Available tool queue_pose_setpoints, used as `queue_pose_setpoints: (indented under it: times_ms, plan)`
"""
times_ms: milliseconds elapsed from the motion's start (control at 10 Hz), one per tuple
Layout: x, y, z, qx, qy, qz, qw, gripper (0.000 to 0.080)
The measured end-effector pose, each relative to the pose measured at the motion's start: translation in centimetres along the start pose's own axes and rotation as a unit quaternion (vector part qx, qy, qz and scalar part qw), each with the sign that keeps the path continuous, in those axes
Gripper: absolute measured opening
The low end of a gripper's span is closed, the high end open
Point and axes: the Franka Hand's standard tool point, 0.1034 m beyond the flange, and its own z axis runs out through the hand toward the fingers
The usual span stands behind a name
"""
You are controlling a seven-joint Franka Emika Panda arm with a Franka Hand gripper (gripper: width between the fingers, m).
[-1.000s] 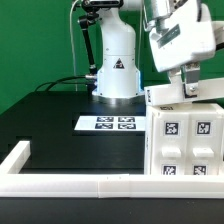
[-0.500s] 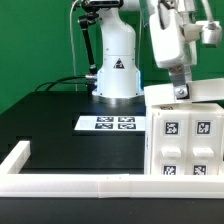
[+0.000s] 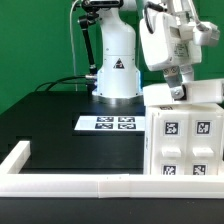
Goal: Assemble cabinet
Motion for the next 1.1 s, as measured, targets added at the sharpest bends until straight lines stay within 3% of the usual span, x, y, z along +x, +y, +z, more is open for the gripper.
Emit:
queue_pose_setpoints:
  times_ms: [100,700,900,1000,1100]
  plan:
    - [-0.1,0.0,0.0,0.000,0.000,-0.003,1.000,0.0751]
    - [-1.9,-0.3,-3.1,0.021,-0.020,-0.029,0.999,0.0797]
    - [-1.8,-0.3,-2.8,0.016,-0.018,-0.065,0.998,0.0797]
    - [-1.7,-0.5,-2.9,0.007,-0.018,-0.140,0.990,0.0797]
    - [-1.9,-0.8,-3.2,0.005,-0.021,-0.222,0.975,0.0797]
